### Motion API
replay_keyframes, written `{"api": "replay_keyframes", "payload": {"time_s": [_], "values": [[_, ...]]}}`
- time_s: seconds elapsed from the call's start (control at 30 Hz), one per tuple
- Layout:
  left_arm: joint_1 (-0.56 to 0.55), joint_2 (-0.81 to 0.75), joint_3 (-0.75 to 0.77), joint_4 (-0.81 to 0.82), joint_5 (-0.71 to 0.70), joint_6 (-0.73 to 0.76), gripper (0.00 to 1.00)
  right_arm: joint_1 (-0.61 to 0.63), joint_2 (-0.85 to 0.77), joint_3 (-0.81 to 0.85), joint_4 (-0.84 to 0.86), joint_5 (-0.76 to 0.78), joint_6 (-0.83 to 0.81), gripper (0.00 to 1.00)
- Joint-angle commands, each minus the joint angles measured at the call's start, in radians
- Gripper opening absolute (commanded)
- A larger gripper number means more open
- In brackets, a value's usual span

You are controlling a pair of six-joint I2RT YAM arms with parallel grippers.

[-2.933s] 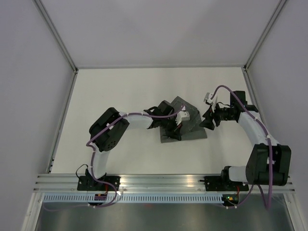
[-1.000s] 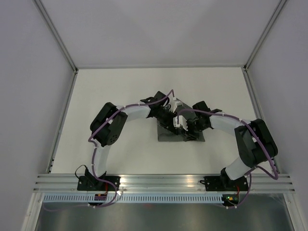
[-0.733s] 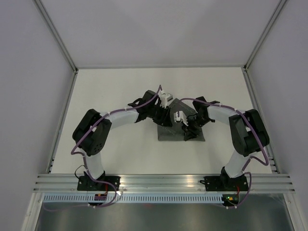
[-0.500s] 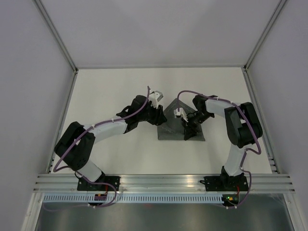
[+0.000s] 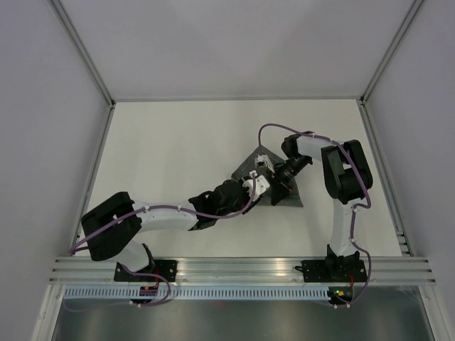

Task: Fold the napkin, place the utensils inside, and roll it up
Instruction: Roll the napkin at the center of the board.

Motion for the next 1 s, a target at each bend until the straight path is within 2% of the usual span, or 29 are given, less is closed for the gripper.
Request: {"api": "replay_keyframes", "payload": {"time_s": [0.0, 0.13, 0.27, 0.67, 0.8, 0.97], "values": [[-0.060, 0.058, 0.019, 0.103, -0.122, 0.228, 0.48, -0.003, 0.081, 0.021, 0.025, 0.114, -0.013, 0.11], [-0.133, 0.142, 0.053, 0.145, -0.148, 0.335, 0.52, -0.003, 0.101, 0.044, 0.007, 0.125, -0.004, 0.11], [-0.157, 0.214, 0.067, 0.178, -0.158, 0.417, 0.54, -0.003, 0.123, 0.070, -0.015, 0.127, 0.005, 0.11], [-0.163, 0.354, 0.077, 0.304, -0.208, 0.581, 0.57, -0.004, 0.163, 0.110, -0.021, 0.145, 0.030, 0.11], [-0.160, 0.387, 0.085, 0.289, -0.193, 0.601, 0.55, -0.004, 0.180, 0.119, -0.024, 0.151, 0.036, 0.10], [-0.148, 0.424, 0.085, 0.271, -0.176, 0.567, 0.47, -0.004, 0.195, 0.135, -0.032, 0.151, 0.037, 0.10]]}}
